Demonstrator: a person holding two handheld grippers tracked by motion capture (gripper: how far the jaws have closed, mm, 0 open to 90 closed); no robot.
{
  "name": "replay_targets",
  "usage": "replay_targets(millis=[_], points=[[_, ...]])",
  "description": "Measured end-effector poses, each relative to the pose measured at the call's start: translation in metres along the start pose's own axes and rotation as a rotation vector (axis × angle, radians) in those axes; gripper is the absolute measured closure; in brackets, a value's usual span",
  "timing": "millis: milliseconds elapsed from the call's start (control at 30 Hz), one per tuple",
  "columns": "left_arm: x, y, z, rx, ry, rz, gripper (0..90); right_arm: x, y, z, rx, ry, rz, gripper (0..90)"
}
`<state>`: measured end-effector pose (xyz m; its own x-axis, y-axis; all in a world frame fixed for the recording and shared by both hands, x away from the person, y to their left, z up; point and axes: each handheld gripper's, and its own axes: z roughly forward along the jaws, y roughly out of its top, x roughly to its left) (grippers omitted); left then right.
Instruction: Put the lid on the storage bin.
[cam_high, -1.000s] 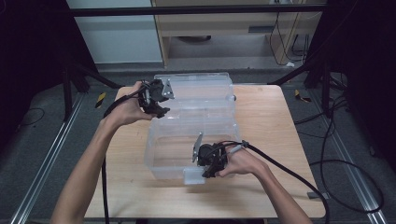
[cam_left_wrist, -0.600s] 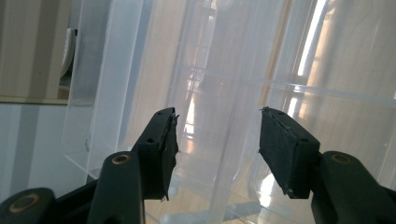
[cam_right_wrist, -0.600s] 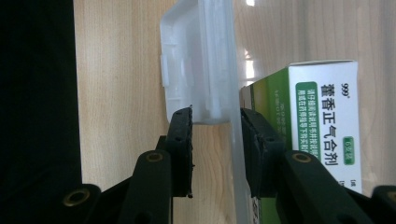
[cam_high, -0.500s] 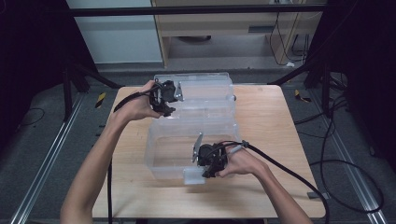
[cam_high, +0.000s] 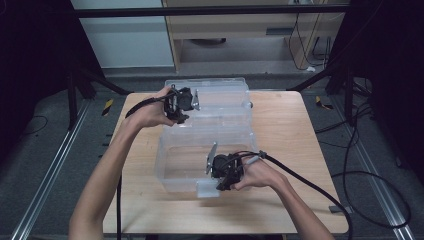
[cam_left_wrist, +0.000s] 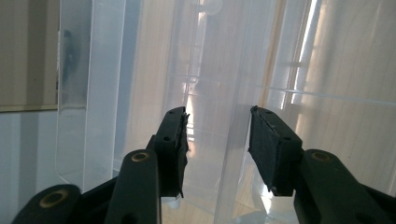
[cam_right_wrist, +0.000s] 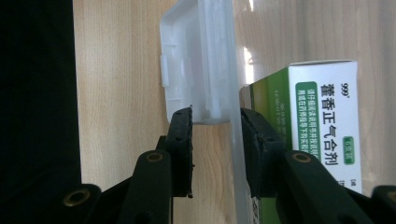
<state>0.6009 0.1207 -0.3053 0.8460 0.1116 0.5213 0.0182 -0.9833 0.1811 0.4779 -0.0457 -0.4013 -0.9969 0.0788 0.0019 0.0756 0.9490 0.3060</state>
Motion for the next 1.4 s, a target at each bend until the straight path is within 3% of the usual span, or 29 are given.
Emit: replay_targets(millis=[667,1033,1400], points=[[-0.006,0.008,0.002,0.051,-0.017,0.081,76.1,0.000,0.000,0.000,-0.002,-0.002,-0.012,66.5],[-0.006,0.010,0.001,0.048,-0.040,0.096,79.6,0.002,-0.001,0.000,-0.007,-0.012,-0.003,66.8],[-0.009,0.012,-0.004,0.037,-0.033,0.108,81.2,0.003,-0.001,0.000,-0.010,-0.021,-0.005,67.3]])
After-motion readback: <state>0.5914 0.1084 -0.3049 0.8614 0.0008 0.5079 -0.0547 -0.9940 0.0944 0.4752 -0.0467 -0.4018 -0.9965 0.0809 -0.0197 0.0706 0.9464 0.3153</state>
